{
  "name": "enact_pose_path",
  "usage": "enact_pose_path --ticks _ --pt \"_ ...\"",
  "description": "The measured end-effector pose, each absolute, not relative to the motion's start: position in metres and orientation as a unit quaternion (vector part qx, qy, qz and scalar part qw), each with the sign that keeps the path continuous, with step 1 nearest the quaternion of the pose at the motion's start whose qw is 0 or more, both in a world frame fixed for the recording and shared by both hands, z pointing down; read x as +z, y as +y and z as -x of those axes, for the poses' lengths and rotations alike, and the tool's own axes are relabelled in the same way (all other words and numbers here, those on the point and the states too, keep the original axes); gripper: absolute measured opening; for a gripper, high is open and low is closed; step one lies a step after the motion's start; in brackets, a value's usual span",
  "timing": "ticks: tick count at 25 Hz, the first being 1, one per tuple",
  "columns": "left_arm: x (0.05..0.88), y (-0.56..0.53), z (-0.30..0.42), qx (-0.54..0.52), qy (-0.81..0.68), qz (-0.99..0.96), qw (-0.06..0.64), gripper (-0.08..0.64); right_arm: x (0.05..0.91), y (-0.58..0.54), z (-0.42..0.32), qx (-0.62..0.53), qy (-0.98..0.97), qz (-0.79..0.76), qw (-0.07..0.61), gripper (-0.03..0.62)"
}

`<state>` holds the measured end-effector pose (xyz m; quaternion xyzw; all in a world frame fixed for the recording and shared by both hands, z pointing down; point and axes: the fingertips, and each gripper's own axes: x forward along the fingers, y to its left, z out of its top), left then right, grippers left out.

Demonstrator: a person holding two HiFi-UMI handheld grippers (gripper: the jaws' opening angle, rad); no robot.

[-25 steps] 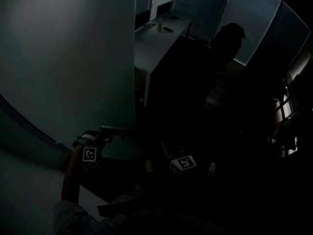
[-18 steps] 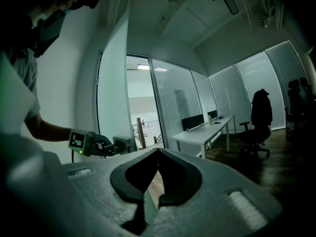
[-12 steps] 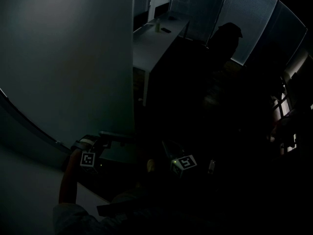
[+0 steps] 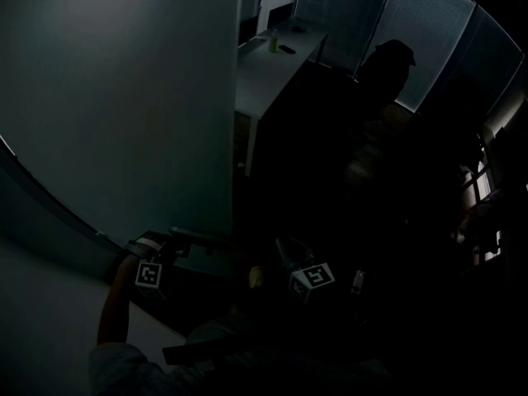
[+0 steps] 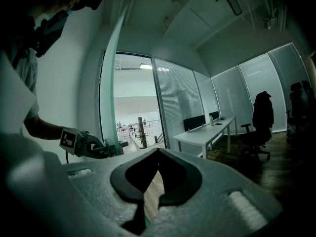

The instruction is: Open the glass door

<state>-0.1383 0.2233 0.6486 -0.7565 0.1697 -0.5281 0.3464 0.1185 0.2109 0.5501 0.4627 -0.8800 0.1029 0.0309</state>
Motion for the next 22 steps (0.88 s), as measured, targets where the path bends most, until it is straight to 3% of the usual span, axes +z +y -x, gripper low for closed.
enact_pose_path --ticks 17,22 --pt "0.644 0.228 0.138 -0.558 0.144 0.757 0.308 0.028 0.542 0.201 -0.103 0.109 -0.886 -0.450 0.029 -0.003" --pt "0.650 0.233 0.141 -0.576 0.127 0.752 0.295 0.066 0.546 0.201 -0.101 0.114 -0.886 -0.449 0.027 -0.003"
